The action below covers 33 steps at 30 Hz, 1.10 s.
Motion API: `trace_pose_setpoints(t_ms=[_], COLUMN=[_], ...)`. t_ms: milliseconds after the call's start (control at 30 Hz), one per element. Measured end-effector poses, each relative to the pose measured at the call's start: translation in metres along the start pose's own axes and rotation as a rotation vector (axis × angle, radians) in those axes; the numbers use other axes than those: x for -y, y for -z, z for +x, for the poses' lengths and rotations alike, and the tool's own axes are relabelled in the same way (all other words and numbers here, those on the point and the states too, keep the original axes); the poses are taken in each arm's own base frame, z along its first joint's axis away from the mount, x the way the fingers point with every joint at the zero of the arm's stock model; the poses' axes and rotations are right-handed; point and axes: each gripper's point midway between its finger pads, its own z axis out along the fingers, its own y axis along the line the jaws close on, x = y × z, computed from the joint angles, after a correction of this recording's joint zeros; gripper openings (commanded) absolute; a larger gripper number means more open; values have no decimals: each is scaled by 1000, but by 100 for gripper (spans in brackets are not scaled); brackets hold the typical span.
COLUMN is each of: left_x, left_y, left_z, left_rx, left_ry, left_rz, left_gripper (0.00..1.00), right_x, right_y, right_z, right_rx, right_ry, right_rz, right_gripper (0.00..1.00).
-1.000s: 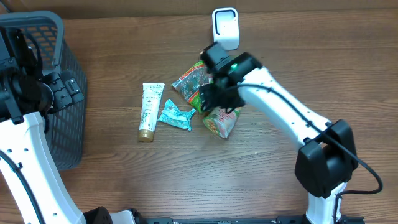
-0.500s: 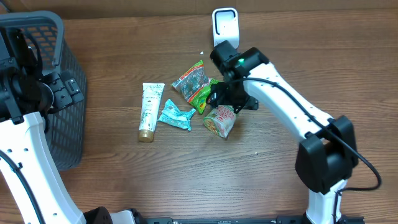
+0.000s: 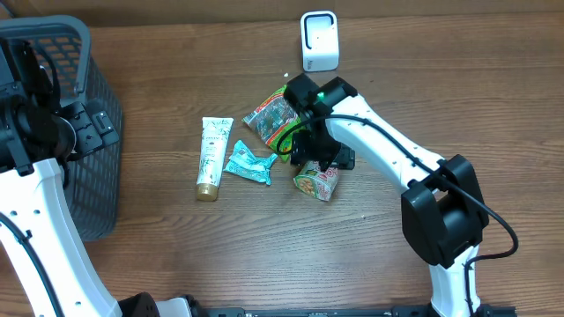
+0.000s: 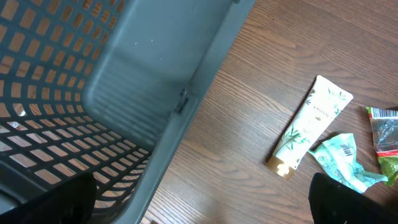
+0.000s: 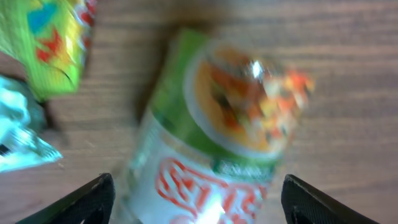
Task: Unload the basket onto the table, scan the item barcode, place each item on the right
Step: 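Lift the noodle cup and move it toward the white scanner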
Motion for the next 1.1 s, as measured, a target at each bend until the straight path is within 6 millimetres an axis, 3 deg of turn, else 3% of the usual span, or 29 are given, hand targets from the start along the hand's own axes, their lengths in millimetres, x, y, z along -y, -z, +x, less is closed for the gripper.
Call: trace_pose_setpoints(t_ms=[167,333,533,700,800,933,1033,1100], left_x=[0,0,0,0,0,0,0,0], left_y=[0,0,0,0,0,0,0,0], left_z=[0,0,0,0,0,0,0,0], left_rx=[0,0,0,0,0,0,0,0], left_ry=[0,0,0,0,0,0,0,0], left_rz=[0,0,0,0,0,0,0,0], left_gripper=[100,100,100,100,100,100,100,100], right_x=[2,11,13,20,37,73,93,108], right_y=[-5,-25,-28,-27,-24,-5,26,49], right_z=[15,26,26,22,20,16,-1,-11], right_rx=[-38,-73,-69,-38,-17,22,117,181], right_ry=[0,-12,-19,16,43,84,123,153], right_rz=[34,65,73,120,207,404,559,678], right_gripper=[85,78,64,64,67,71,73,69])
